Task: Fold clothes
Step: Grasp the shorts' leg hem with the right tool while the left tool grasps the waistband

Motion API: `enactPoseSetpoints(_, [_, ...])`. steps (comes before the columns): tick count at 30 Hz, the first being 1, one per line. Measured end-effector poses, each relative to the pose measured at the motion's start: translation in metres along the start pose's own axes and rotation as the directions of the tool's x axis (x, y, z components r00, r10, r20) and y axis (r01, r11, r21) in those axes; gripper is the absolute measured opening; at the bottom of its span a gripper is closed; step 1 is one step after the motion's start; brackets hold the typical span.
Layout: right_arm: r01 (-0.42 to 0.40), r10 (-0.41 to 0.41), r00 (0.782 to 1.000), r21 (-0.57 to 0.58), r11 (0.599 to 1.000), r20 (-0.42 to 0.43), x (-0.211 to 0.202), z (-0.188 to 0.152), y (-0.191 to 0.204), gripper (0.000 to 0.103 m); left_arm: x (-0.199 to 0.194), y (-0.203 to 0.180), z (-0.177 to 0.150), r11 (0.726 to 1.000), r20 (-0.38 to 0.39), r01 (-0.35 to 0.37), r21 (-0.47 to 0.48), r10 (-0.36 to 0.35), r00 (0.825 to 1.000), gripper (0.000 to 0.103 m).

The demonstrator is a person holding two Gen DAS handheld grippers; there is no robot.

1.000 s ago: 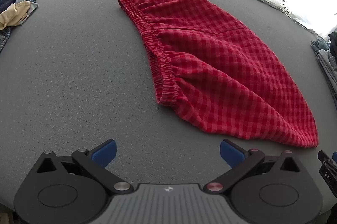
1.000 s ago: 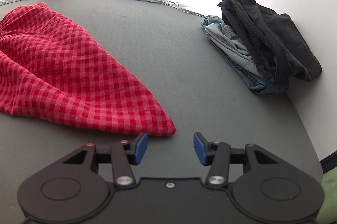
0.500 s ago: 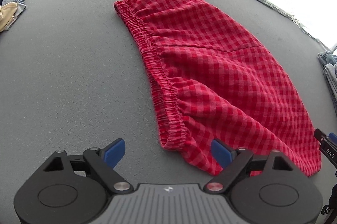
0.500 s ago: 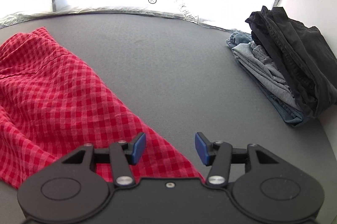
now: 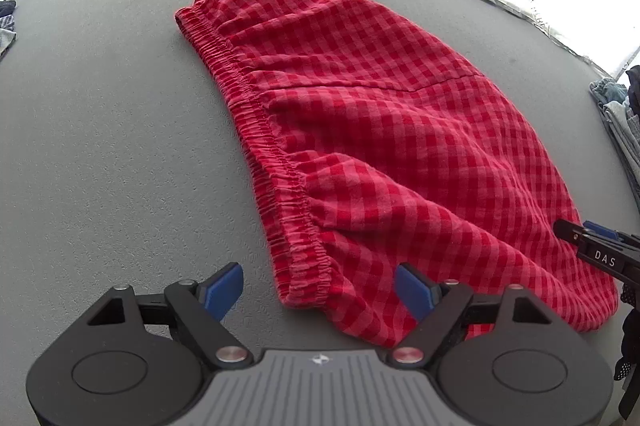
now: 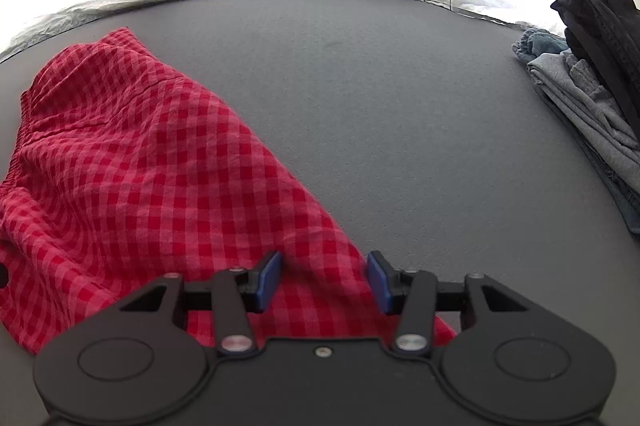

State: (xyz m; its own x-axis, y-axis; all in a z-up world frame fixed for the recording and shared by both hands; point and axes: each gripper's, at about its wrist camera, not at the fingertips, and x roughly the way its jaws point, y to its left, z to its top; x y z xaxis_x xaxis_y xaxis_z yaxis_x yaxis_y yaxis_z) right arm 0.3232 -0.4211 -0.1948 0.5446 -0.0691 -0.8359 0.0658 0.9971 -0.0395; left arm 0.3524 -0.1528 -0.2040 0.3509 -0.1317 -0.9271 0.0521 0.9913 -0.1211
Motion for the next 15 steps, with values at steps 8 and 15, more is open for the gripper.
enactPoseSetpoints(8, [-0.099, 0.1, 0.995, 0.07, 0.993, -0.007, -0.015, -0.008, 0.001, 0.004, -0.007, 0.021, -0.005, 0.996, 0.0, -0.017, -0.093, 0.018, 1.0, 0.026])
enactPoseSetpoints(15, [-0.235, 0.24, 0.971, 0.195, 0.952, -0.003, -0.034, -0.019, 0.003, 0.003, -0.022, 0.037, -0.02, 0.991, 0.045, -0.069, -0.113, 0.074, 0.996, 0.026])
